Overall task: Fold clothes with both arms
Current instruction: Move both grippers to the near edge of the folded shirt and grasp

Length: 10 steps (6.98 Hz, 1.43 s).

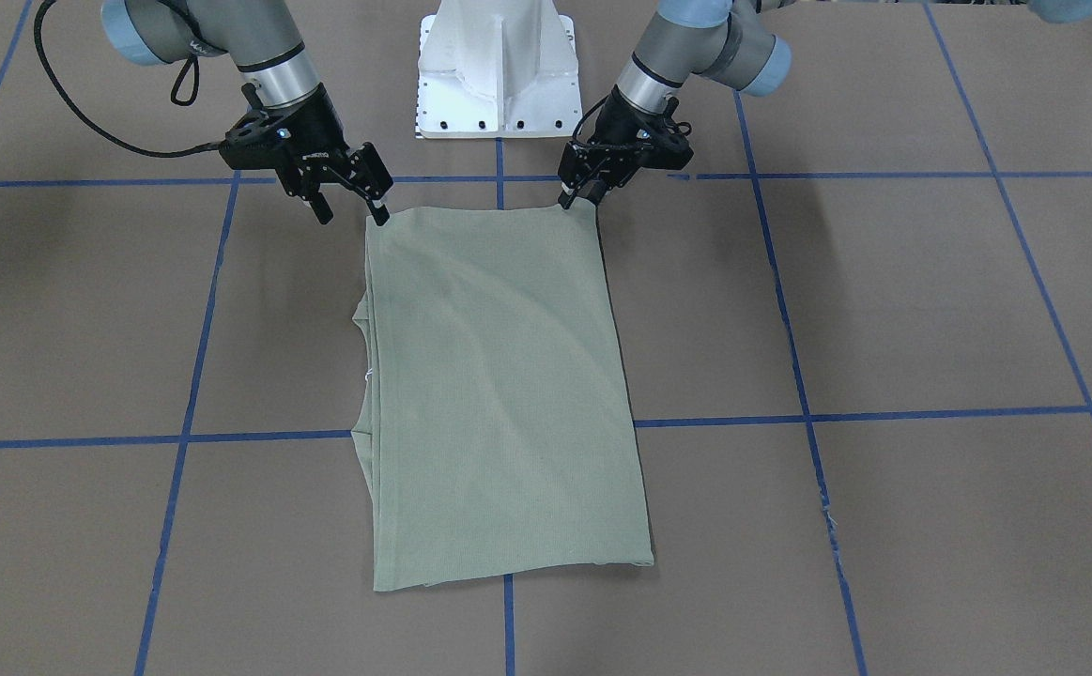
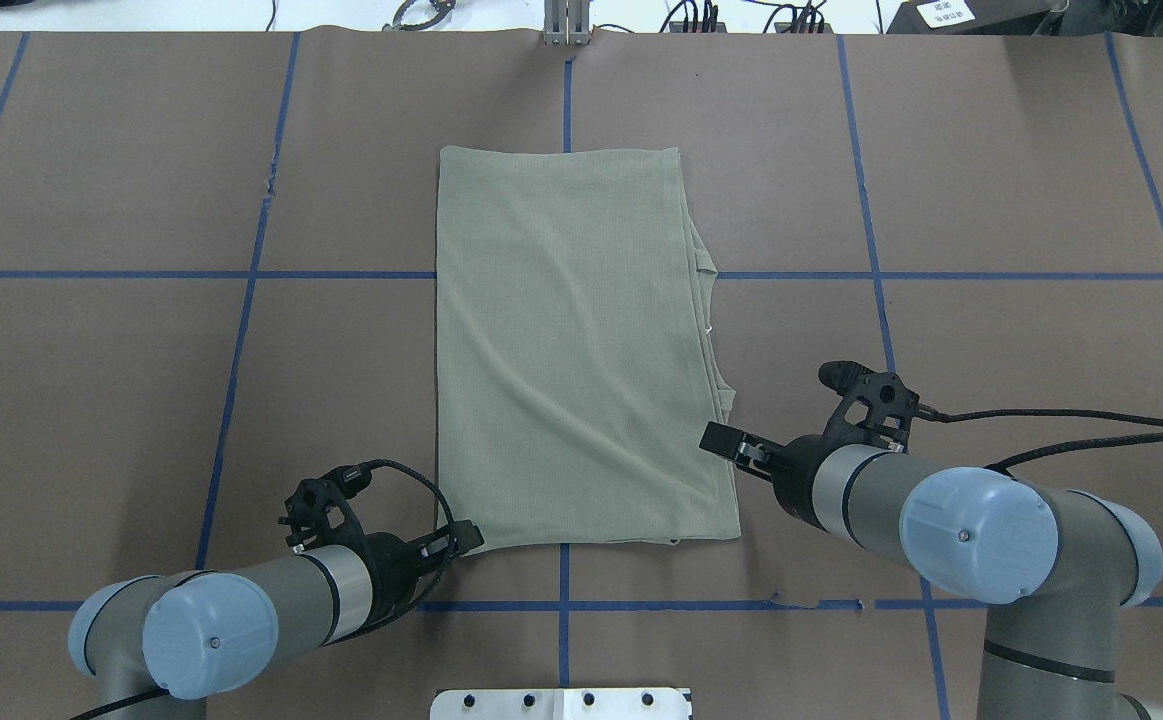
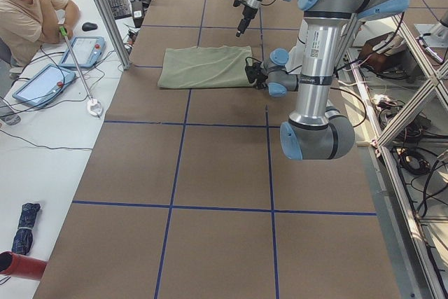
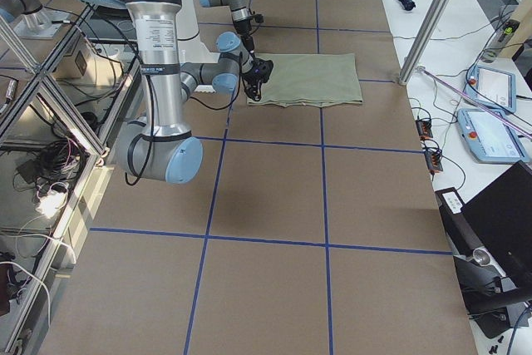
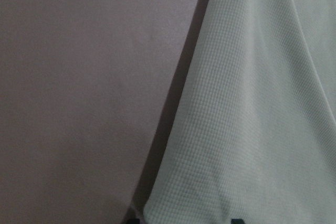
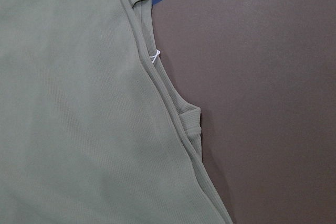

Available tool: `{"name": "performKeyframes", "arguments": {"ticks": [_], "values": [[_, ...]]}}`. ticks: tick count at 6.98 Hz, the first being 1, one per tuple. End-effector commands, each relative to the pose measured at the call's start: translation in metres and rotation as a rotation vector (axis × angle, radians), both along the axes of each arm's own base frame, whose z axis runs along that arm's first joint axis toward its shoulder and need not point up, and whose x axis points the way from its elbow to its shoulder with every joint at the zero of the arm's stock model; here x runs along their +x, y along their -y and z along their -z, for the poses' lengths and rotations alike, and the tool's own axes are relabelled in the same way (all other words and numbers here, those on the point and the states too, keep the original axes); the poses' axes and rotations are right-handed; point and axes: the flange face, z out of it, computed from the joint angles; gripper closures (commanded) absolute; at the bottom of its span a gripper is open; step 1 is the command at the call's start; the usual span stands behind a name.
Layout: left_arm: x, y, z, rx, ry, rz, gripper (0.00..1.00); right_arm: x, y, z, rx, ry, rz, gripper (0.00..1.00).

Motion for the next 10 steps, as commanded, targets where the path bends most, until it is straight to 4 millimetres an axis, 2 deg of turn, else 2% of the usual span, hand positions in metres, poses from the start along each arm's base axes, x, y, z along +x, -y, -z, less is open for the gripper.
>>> {"name": "performKeyframes", "arguments": {"ticks": [1,3,4,5,6,7,8,10], "values": [[0.000,0.000,0.002,0.000,-0.003,0.001,0.99,-0.001,0.001,0.001,0.005,-0.001,-0.006,0.00],[-0.002,0.002,0.005,0.006,-0.009,0.006,1.00,-0.004,0.001,0.001,0.000,-0.008,-0.011,0.00],[-0.007,0.004,0.012,0.010,-0.022,0.013,1.00,-0.010,0.000,0.005,-0.102,-0.002,-0.066,0.07],[-0.007,0.004,0.012,0.011,-0.022,0.014,1.00,-0.029,0.002,0.031,-0.180,-0.035,-0.113,0.12],[-0.007,0.004,0.013,0.010,-0.024,0.013,1.00,-0.056,-0.004,0.045,-0.216,-0.084,-0.133,0.12],[-0.007,0.004,0.013,0.011,-0.024,0.014,1.00,-0.080,-0.009,0.034,-0.218,-0.118,-0.129,0.11],[-0.007,0.004,0.013,0.011,-0.027,0.013,1.00,-0.088,-0.012,0.025,-0.221,-0.136,-0.124,0.11],[-0.007,0.003,0.013,0.011,-0.025,0.011,1.00,-0.101,-0.031,0.031,-0.221,-0.138,-0.093,0.11]]}}
